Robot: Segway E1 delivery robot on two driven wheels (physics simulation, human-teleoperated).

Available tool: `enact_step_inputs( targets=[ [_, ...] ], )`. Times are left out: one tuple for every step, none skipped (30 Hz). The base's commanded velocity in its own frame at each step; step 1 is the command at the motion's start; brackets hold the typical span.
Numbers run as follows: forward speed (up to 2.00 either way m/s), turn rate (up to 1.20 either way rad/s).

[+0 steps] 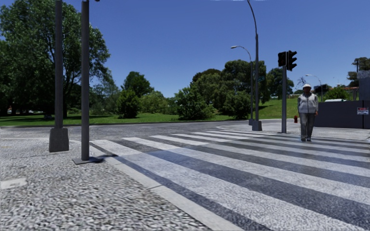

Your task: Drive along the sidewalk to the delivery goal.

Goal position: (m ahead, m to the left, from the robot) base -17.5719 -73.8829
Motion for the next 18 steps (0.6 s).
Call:
enact_step_inputs(
  targets=[
    [1.64, -0.35],
    [1.60, -0.34],
    [1.59, -0.31],
    [1.59, -0.31],
    [1.57, -0.27],
    [1.56, -0.23],
    [1.56, -0.16],
    [1.56, -0.16],
    [1.56, -0.05],
    [1.56, 0.00],
    [1.56, 0.00],
    [1.56, 0.00],
    [1.56, 0.00],
    [1.56, 0.00],
    [1.56, 0.00],
    [1.56, 0.00],
    [1.56, 0.00],
    [1.56, 0.00]
  ],
)
